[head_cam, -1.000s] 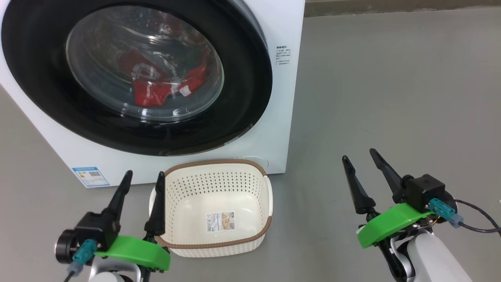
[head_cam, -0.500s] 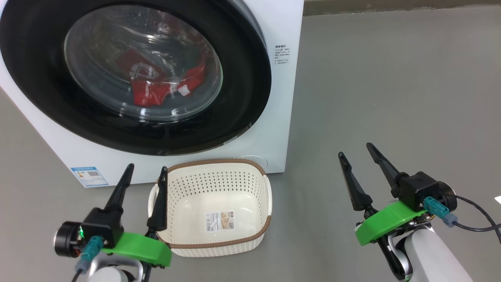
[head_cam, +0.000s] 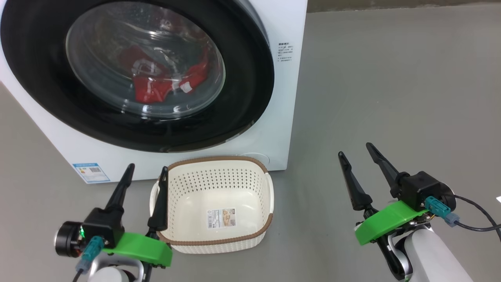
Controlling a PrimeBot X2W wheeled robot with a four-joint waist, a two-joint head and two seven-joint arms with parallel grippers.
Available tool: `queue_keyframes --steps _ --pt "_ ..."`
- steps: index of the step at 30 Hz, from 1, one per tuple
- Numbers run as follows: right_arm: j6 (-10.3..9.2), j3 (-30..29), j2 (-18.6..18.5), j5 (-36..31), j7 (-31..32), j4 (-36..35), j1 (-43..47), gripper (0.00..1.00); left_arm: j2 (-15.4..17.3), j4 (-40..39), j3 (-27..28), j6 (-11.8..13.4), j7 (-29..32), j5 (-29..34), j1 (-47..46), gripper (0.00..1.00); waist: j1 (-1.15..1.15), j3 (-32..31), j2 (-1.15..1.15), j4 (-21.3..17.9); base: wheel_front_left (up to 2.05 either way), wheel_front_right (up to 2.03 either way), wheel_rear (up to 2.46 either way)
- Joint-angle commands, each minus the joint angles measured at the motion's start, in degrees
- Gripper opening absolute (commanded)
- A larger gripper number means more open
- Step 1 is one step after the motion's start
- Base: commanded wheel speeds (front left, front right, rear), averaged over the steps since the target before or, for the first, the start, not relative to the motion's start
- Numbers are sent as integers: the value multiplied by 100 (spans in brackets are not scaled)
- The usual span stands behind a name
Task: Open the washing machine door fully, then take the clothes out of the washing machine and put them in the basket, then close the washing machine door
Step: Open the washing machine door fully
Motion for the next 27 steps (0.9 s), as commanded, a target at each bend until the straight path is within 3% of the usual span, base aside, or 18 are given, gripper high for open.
queue_keyframes --steps 1,2,3,6,19,27 --pt "-4 179 5 140 -52 -133 -201 65 103 -174 138 54 -68 32 -221 100 0 56 0 32 0 0 0" --pt "-4 216 5 294 -52 -108 -216 22 103 -191 129 56 -68 26 -228 100 0 90 0 43 0 0 0" --pt "-4 238 5 500 -52 -104 -245 0 103 -212 120 60 -68 17 -237 100 0 129 0 52 0 0 0" --pt "-4 296 5 916 -52 -86 -320 0 103 -270 106 73 -68 2 -243 100 0 204 0 58 0 0 0" --pt "-4 542 -114 3891 -50 -62 -1248 0 103 -840 -13 114 -68 -180 -376 100 0 935 0 199 0 0 0" --pt "-4 749 -427 5967 753 -234 -2119 0 103 -1351 -26 112 -68 -109 -571 100 0 1570 0 259 0 0 0"
